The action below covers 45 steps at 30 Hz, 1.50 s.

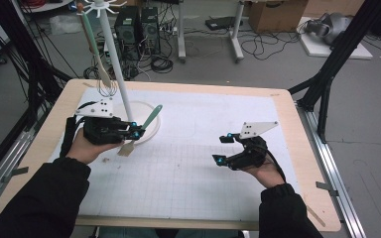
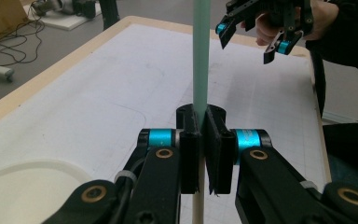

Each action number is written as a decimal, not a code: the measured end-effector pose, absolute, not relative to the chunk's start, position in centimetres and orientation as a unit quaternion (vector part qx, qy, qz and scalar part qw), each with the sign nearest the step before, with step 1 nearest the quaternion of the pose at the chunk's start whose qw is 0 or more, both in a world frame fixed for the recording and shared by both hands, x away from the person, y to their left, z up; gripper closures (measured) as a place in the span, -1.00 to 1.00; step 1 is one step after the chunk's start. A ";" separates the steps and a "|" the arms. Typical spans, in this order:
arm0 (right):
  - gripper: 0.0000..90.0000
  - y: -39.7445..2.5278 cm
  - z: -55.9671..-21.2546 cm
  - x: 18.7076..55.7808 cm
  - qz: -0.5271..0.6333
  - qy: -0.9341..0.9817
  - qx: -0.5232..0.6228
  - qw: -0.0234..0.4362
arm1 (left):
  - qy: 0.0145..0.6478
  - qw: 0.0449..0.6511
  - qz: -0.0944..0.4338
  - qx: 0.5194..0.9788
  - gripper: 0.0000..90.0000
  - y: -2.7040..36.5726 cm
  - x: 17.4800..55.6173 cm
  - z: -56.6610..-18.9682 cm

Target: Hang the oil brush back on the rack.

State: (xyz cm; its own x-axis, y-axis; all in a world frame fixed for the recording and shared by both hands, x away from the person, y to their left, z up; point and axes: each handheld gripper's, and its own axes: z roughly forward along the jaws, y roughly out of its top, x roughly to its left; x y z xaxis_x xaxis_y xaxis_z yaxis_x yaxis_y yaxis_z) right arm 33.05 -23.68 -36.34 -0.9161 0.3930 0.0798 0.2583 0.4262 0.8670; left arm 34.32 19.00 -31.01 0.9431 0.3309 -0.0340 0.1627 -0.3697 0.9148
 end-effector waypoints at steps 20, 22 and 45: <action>-0.47 -24.9 -37.5 33.0 0.504 0.835 0.210 0.072 | 0.166 0.556 0.090 0.810 0.88 19.8 34.6 -30.6; -0.48 -25.1 -37.5 32.9 0.505 0.833 0.215 0.071 | 0.163 0.552 0.093 0.813 0.88 19.8 34.6 -30.6; -0.52 -25.2 -37.8 32.9 0.498 0.836 0.216 0.081 | 0.180 0.593 0.115 0.776 0.88 21.2 34.8 -28.0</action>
